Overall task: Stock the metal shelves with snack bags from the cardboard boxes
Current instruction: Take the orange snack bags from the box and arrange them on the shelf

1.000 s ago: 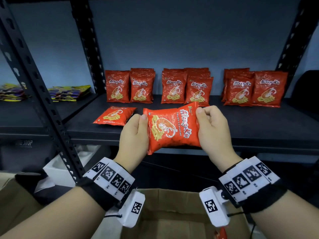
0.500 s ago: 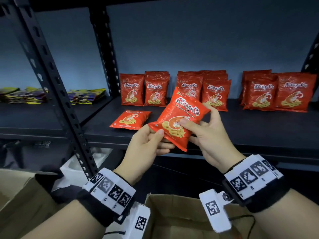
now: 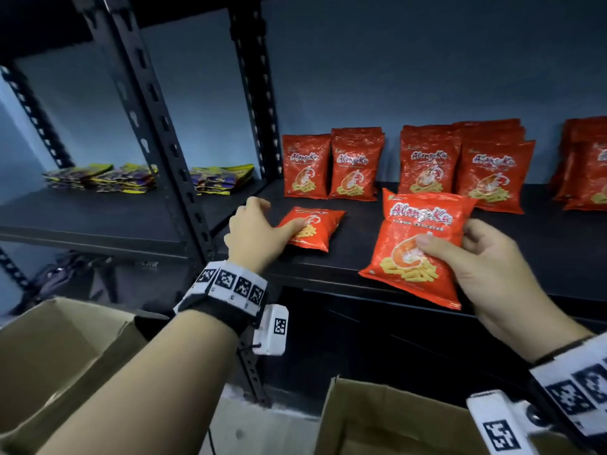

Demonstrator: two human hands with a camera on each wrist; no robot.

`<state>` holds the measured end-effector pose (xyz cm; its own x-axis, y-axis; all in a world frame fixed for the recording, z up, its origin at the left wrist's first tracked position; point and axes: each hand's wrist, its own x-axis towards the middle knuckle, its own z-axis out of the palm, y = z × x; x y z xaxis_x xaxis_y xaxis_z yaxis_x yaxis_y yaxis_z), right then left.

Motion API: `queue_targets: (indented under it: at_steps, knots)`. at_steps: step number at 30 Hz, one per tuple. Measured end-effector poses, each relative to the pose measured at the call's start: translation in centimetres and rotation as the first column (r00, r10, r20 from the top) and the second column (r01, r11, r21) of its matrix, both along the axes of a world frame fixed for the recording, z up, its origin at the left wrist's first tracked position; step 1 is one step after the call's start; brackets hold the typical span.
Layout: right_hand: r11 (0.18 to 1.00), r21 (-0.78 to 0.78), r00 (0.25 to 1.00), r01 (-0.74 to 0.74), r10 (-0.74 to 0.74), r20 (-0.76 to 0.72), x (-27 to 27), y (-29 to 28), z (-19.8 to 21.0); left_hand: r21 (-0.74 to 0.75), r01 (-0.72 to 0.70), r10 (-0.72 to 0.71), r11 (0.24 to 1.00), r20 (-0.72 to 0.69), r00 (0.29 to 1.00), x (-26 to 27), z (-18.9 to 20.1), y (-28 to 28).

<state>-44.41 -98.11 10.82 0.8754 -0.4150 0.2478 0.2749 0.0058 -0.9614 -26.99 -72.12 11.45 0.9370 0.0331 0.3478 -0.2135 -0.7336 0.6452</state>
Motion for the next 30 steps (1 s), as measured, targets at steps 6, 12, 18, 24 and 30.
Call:
queue_targets:
  at_steps: [6, 12, 18, 24, 30]
  knots:
    - [0.999, -0.025, 1.0, -0.025, 0.025, -0.005, -0.3, -0.8, -0.3, 0.165, 0.112, -0.071, 0.98, -0.235, 0.969, -0.1, 0.1, -0.8]
    - [0.998, -0.063, 1.0, -0.026, 0.025, -0.016, -0.5, -0.8, -0.9, -0.137, 0.198, -0.22, 0.971, -0.172, 0.96, -0.4, -0.6, -1.2]
    - [0.995, -0.095, 0.999, -0.029, 0.026, -0.035, -1.4, -0.7, -1.0, -0.401, 0.229, -0.288, 0.887, -0.095, 0.953, -1.6, 0.0, -0.9]
    - [0.988, -0.147, 0.996, -0.054, 0.043, -0.075, -2.4, -0.1, -0.6, -0.635, 0.27, -0.404, 0.724, -0.074, 0.912, -4.3, 0.8, -1.4]
    - [0.984, -0.165, 0.994, -0.073, 0.058, -0.094, -2.1, -0.3, 1.4, -0.664, 0.285, -0.476, 0.692, -0.122, 0.871, -5.4, 2.3, -0.9]
